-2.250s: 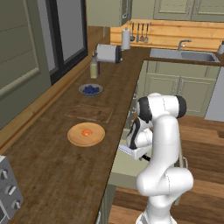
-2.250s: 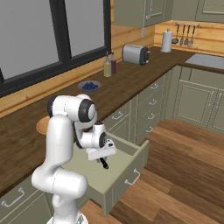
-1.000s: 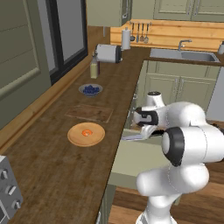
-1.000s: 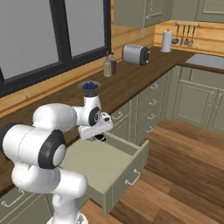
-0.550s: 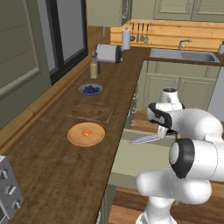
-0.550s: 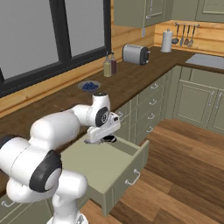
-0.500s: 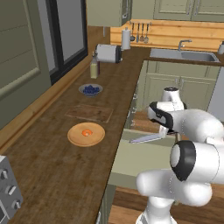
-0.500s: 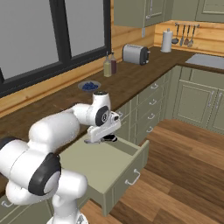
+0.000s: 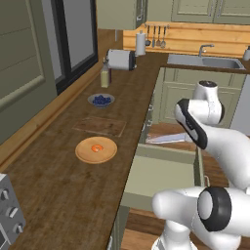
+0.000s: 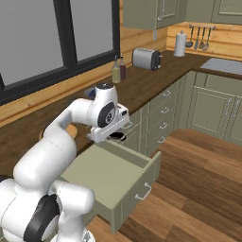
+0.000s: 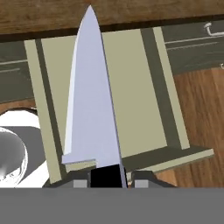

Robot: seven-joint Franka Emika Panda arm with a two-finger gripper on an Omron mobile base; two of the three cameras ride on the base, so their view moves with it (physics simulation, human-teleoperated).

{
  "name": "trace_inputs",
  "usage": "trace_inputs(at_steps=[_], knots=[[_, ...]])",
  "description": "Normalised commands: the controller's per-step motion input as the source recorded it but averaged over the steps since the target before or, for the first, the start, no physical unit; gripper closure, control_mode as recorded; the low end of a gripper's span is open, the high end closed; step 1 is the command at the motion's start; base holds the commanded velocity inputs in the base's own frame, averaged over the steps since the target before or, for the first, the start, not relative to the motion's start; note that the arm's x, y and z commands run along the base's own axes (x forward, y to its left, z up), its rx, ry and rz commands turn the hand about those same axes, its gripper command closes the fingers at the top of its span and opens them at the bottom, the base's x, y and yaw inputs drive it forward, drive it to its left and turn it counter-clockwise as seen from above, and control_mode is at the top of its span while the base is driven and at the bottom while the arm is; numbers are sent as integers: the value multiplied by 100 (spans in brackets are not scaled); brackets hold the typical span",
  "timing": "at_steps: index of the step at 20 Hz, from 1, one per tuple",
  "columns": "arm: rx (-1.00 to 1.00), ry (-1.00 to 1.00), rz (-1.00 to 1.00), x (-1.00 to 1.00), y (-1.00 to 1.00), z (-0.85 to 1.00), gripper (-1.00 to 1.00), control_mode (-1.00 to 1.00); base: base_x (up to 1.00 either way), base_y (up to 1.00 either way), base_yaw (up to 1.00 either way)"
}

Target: Pick up the knife from the drawer and place it on the cutting board. Then place the meat from the plate to the cutting board.

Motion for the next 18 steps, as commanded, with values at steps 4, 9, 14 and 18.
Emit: trace_inputs(at_steps=[4,9,14,18], knots=[[11,-10,0,21,52,23,100,-100,0,0,0],[14,0,0,52,58,0,100,-100,0,0,0],[10,-1,0,73,56,0,100,-100,0,0,0],[12,0,0,75,67,0,100,-100,0,0,0]])
